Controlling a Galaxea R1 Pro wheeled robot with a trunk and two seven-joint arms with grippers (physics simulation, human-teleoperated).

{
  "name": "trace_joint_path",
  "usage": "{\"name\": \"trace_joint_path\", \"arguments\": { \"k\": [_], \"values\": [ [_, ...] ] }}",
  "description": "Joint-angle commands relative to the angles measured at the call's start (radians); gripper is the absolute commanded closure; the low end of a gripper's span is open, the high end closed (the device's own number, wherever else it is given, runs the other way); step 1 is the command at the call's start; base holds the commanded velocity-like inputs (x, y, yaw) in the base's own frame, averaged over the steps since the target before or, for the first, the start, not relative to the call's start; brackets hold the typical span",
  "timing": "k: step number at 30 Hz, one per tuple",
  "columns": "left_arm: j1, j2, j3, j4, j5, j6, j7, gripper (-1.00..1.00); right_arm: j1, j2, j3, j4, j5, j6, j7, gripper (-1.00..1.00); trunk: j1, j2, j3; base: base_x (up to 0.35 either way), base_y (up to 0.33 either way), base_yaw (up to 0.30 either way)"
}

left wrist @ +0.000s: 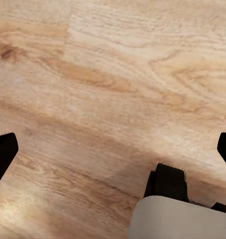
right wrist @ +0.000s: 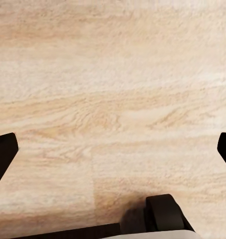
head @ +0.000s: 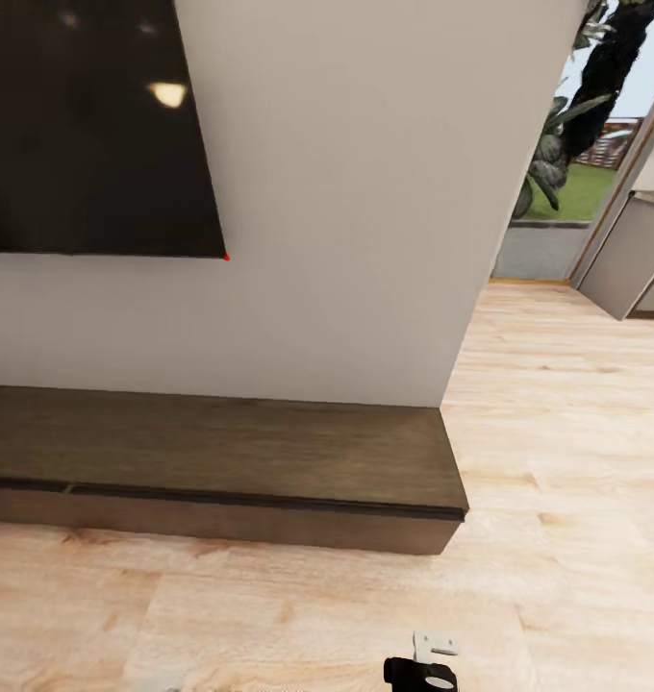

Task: Place each of the two pumpkins and all three candles from the living room inside a cabinet in the living room (use any cabinet), then make sure every cabinet is closed, and position the cauldron so it is next to a table in the living room.

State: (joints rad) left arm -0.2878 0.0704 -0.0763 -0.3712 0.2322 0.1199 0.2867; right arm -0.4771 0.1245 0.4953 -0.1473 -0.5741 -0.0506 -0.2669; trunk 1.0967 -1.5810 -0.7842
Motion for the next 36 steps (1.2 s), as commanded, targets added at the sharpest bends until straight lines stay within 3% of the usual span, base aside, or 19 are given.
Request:
{"name": "trace_joint_path", "arguments": {
  "k": [1, 10, 36],
  "values": [
    [0.0, -0.001, 0.0, 0.0, 0.0, -0.004, -0.001, -1.0, 0.0, 0.0, 0.0, 0.0, 0.0, 0.0, 0.0, -1.0, 0.0, 0.0, 0.0, -0.116, 0.0, 0.29],
    [0.0, -0.003, 0.0, 0.0, -0.001, -0.015, -0.001, -1.0, 0.0, 0.008, 0.0, -0.001, 0.001, 0.001, 0.0, -1.0, 0.0, 0.0, 0.0, -0.188, 0.0, 0.291],
    [0.0, -0.007, 0.0, 0.0, 0.0, -0.023, -0.001, -1.0, 0.0, 0.021, 0.002, 0.0, 0.002, 0.002, 0.0, -1.0, 0.0, 0.0, 0.0, -0.004, 0.0, 0.291]
  ]
}}
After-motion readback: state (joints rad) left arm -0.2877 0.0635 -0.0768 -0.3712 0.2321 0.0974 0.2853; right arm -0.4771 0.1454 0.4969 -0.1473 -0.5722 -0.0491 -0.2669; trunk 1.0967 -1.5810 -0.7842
